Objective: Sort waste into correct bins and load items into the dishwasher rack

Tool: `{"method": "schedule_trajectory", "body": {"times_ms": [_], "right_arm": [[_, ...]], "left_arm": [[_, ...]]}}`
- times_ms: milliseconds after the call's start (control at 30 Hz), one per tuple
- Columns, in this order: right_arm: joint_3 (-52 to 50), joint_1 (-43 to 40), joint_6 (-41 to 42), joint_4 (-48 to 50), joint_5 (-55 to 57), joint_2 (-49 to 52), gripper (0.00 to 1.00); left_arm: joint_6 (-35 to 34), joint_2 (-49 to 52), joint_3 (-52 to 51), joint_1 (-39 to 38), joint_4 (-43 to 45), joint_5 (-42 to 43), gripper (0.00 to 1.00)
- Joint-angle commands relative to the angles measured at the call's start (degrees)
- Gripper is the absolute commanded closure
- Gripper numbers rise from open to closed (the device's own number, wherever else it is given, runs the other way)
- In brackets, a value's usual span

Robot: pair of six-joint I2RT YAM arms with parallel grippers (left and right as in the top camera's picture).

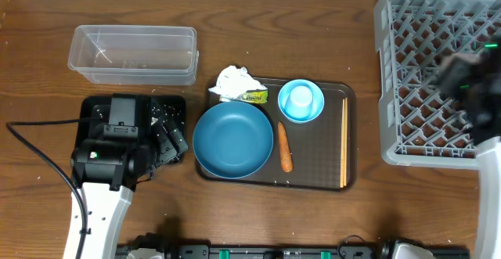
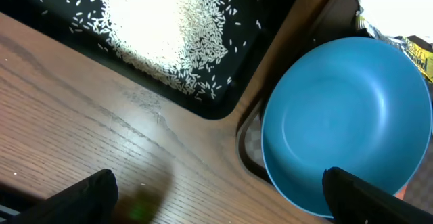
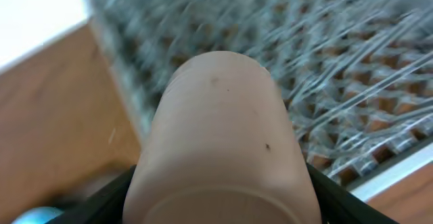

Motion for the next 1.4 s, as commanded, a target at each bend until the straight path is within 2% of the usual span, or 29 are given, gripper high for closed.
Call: {"method": "schedule_trajectory", "body": {"times_ms": [0,200,367,467,533,733,833,933,1000,1367], "right_arm": [[1.1,-7.2,-5.8,2.5,-5.6,3.3,0.32],[1.1,-16.3,-7.5,4.5,-7.6,10.2,0.30],[1.1,-19.7,-7.5,5.1,-9.3,14.0,0.29],[1.1,-20.2,-8.6,5.8,-13.3,15.1,0.11],[1.1,-20.3,-9.7,6.2,-16.3,15.2,0.05],[1.7,-19.8,-9.6,4.5,-17.6,14.8,0.05],[1.8,-18.5,-9.4,4.6,-24.3,13.6,0.05],[1.9,-14.9,-7.2,5.0,-31.7,11.8,0.06],[1.9,-10.7,-7.0,4.9,-32.0,11.2,0.05],[1.8,22.2,-8.2,5.3,-14.3,15.3,0.01]], "left_arm": [[-0.5,-0.1,0.9,0.2,-0.2,-0.1,0.00],[-0.5,-0.1,0.9,0.2,-0.2,-0.1,0.00],[-0.5,-0.1,0.9,0.2,-0.2,-0.1,0.00],[-0.5,-0.1,0.9,0.2,-0.2,-0.1,0.00],[-0.5,-0.1,0.9,0.2,-0.2,-0.1,0.00],[-0.5,-0.1,0.9,0.2,-0.2,-0.1,0.01],[-0.5,-0.1,0.9,0.2,-0.2,-0.1,0.00],[-0.5,-0.1,0.9,0.2,-0.2,-0.1,0.00],[-0.5,-0.1,0.9,0.2,-0.2,-0.1,0.00],[-0.5,-0.1,0.9,0.2,-0.2,-0.1,0.00]]}}
